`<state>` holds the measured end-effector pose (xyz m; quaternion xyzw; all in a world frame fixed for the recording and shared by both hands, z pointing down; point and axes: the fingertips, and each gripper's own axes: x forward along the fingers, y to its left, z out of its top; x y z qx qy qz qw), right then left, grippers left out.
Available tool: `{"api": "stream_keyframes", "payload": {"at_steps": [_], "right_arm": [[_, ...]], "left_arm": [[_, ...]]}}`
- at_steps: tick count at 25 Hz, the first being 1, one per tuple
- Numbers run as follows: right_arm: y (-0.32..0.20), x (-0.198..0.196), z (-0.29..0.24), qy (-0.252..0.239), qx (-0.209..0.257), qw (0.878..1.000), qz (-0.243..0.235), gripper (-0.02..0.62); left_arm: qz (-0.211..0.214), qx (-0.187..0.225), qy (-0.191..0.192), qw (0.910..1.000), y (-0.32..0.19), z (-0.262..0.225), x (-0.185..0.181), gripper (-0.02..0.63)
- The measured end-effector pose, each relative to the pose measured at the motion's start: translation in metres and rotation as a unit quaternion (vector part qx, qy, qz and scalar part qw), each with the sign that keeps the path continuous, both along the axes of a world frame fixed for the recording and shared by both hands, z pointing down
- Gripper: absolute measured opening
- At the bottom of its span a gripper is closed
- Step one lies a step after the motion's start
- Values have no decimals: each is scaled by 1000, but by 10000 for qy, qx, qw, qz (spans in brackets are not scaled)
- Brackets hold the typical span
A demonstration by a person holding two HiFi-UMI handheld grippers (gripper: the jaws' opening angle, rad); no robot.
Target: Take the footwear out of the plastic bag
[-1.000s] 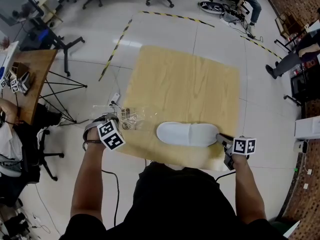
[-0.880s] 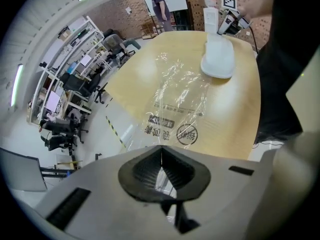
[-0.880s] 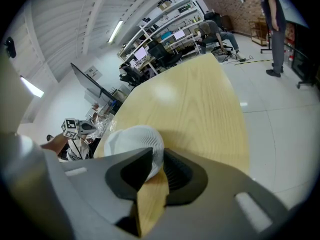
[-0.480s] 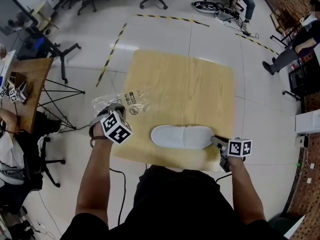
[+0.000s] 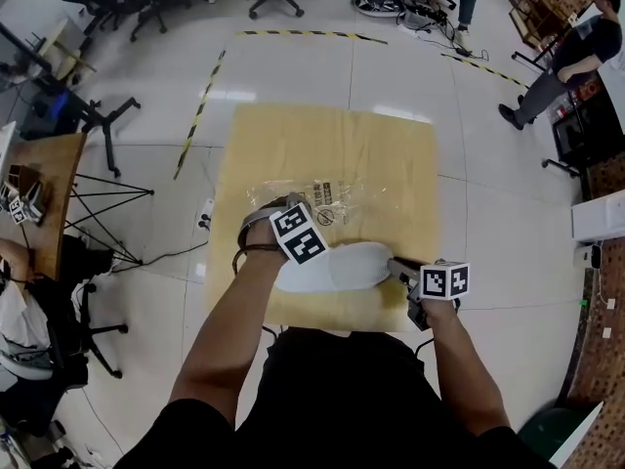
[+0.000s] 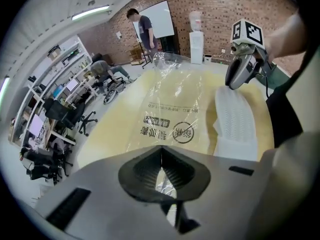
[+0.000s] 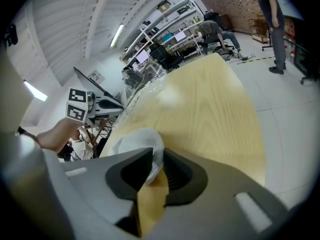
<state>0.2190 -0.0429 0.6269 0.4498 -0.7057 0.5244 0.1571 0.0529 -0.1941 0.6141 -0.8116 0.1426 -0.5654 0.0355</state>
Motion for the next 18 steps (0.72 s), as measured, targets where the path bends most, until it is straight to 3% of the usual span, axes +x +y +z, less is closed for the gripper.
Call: {"api": "stream_keyframes", "payload": {"at_steps": [5, 14, 18], "right_arm": [[4, 1, 2, -94, -39, 9999, 73, 69], [5, 4, 7, -90, -101, 9998, 172, 67], [4, 4, 4, -84, -82, 9997, 229, 69]], "left_arm": [[184, -227, -131, 9995, 6, 22, 28, 8], [153, -428, -200, 9988, 4, 39, 43, 8], [40, -571, -31, 9984, 6, 41, 42, 29]]}}
